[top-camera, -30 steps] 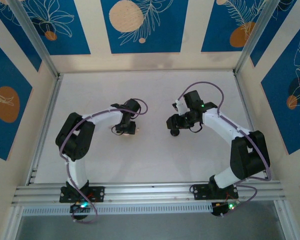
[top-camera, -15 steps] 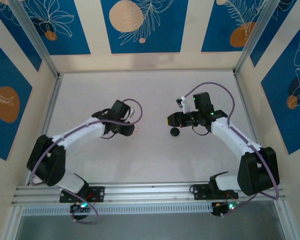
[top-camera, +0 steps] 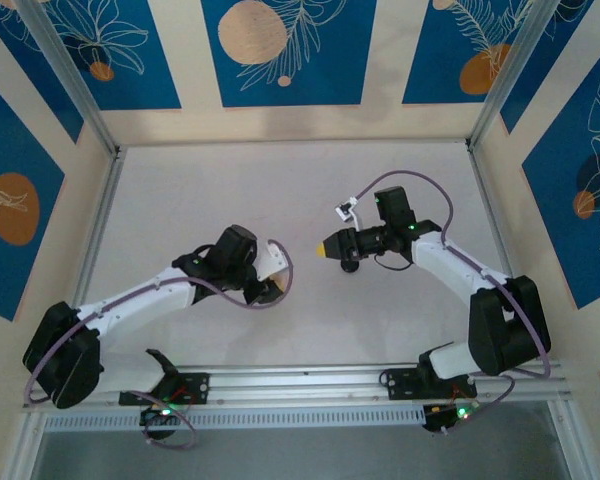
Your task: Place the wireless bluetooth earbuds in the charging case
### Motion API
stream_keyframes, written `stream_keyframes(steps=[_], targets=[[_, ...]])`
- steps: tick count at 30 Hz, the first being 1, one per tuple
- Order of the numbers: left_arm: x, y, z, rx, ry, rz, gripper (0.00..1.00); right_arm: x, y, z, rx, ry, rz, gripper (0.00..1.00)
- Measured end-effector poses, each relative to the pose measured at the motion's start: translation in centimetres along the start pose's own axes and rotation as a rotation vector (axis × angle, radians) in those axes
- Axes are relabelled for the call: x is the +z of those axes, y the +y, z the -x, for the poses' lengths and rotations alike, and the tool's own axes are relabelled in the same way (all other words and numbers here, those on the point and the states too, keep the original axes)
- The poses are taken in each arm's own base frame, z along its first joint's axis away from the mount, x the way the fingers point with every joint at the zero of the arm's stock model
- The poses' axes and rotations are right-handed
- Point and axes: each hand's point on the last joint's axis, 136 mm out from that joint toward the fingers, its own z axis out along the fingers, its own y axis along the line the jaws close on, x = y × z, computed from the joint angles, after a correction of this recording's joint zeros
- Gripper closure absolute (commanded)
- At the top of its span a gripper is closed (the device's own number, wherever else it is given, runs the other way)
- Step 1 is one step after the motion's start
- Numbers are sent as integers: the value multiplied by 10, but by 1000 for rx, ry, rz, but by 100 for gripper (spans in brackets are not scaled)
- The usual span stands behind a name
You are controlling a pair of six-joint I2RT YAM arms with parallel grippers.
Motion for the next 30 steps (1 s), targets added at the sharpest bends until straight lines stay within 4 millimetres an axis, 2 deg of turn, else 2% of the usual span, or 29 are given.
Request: stream_keyframes(steps=[6,11,20,24,30], targets=[[3,-16,2,158,-38,-46,70,23,13,-15,26,98,83,55],[5,-20,4,211,-52,-52,70,39,21,-24,33,168,113,55],[1,-23,13,254,-88,-42,70,58,7,-46,147,283,123,58],[-1,-22,16,261,-100,-35,70,66,11,-53,163,325,144,59],[-1,-21,16,261,-95,-24,70,70,17,-54,165,347,174,62]])
